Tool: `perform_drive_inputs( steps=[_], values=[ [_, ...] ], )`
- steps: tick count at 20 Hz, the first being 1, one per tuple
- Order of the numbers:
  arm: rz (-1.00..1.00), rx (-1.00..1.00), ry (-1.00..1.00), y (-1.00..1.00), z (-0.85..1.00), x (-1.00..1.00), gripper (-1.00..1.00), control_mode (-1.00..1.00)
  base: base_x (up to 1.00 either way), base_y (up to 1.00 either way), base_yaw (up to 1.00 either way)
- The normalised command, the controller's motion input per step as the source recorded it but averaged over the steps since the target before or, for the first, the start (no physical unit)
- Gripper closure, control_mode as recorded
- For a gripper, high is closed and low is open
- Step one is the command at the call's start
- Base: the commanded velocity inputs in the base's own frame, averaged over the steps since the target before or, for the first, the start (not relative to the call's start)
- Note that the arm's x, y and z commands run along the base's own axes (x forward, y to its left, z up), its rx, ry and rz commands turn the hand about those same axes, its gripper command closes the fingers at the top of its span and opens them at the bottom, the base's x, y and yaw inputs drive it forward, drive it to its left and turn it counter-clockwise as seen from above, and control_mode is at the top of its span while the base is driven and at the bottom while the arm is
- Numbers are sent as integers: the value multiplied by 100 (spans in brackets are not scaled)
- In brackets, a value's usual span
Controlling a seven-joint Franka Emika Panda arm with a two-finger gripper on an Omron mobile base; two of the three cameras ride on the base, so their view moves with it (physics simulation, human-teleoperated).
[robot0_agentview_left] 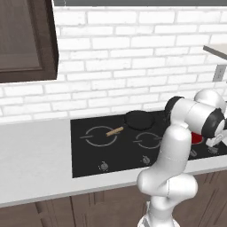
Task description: Turn off the front right burner of the stove.
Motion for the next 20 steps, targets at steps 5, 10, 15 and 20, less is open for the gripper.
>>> perform_drive_inputs(
  steps=[5, 10, 15, 20],
  values=[
    [6, -1, 0, -2, -1, 0, -100, -100, 0, 0, 0],
    [6, 0, 0, -12, -2, 0, -100, -100, 0, 0, 0],
    [4, 0, 0, 0, -1, 5, -100, -100, 0, 0, 0],
    [2, 0, 0, -7, -1, 3, -100, -100, 0, 0, 0]
  ],
)
